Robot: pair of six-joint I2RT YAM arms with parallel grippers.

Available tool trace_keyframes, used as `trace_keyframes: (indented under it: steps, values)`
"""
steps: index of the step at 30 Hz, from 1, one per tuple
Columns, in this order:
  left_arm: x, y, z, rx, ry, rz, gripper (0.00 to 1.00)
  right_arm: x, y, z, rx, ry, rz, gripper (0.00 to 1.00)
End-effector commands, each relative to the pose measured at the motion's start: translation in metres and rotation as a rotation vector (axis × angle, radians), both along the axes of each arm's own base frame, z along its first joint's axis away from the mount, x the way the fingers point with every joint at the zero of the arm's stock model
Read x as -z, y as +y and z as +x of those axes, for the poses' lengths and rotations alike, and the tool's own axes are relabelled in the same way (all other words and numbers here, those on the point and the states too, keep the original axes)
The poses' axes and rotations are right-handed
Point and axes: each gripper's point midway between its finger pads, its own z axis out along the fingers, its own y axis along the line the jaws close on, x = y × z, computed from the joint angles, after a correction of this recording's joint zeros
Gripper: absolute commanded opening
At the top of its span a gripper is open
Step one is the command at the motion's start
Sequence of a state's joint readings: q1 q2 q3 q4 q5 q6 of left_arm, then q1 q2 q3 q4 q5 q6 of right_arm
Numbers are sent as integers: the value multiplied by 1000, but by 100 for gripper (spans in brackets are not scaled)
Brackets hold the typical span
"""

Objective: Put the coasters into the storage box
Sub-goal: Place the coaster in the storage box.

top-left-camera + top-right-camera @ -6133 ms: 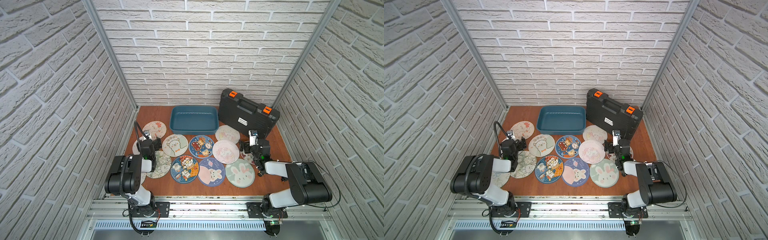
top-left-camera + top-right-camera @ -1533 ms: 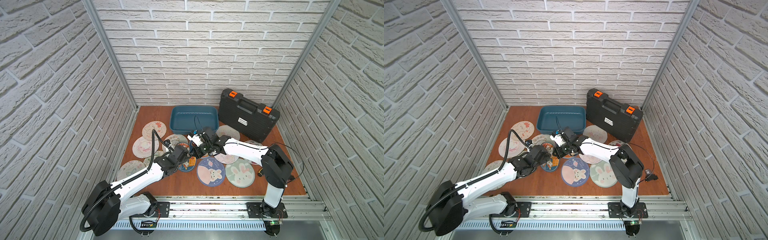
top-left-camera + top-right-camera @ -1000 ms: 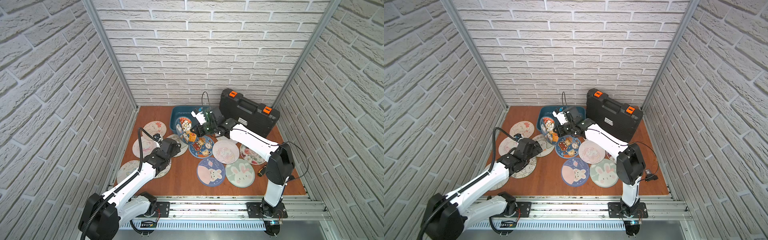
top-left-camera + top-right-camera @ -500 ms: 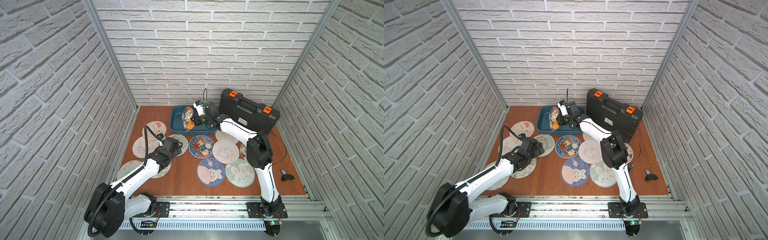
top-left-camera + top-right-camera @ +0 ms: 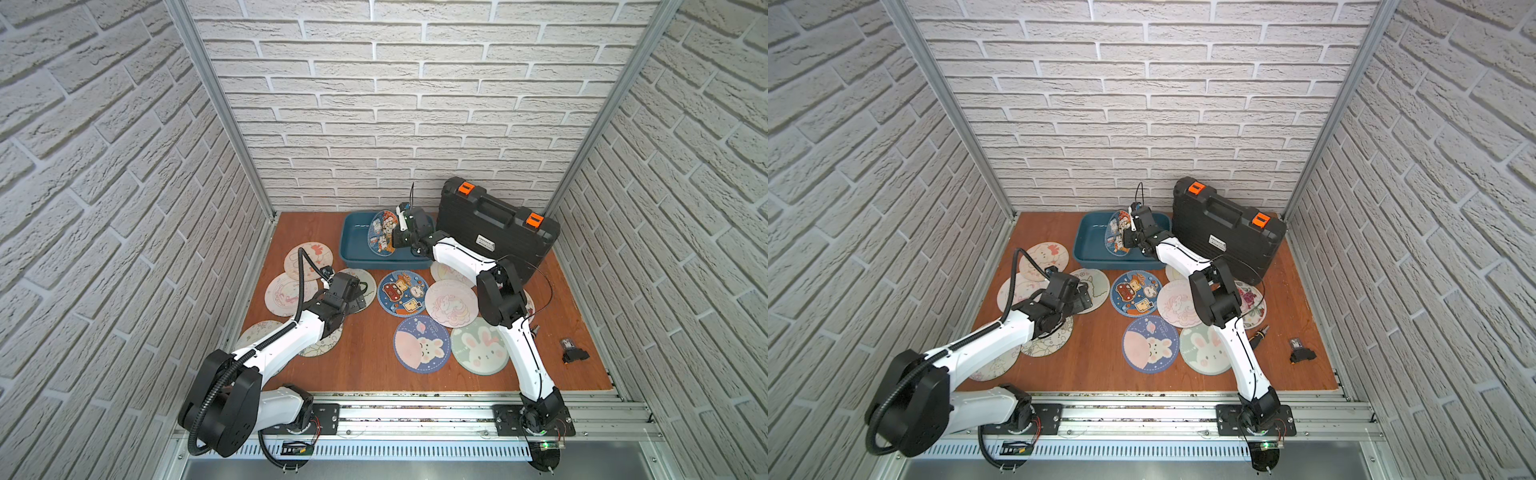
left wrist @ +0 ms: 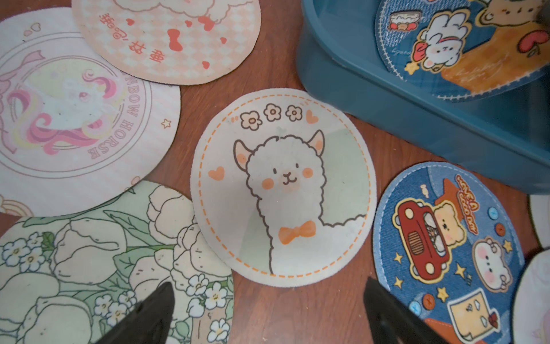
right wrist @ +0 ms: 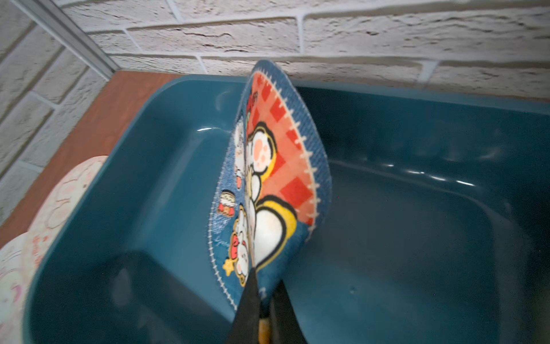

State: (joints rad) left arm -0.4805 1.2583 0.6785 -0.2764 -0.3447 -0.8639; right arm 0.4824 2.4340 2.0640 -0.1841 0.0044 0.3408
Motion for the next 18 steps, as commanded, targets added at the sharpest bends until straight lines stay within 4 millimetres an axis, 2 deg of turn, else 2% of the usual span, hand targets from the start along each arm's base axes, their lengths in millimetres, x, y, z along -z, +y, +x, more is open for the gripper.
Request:
trace_keyframes:
  steps: [1,9,16,18]
  values:
    - [-11,-5,12,9,-34,-18,98,-2,-25,13,98,-33,-87,6]
    - [-5,-5,12,-13,-18,-25,98,14,-43,9,139,-5,-188,7]
    - [-5,-5,10,-18,-16,-34,98,13,-46,5,138,-2,-206,51]
    - [-5,-5,9,-18,-16,-35,98,7,-47,3,138,-9,-202,60]
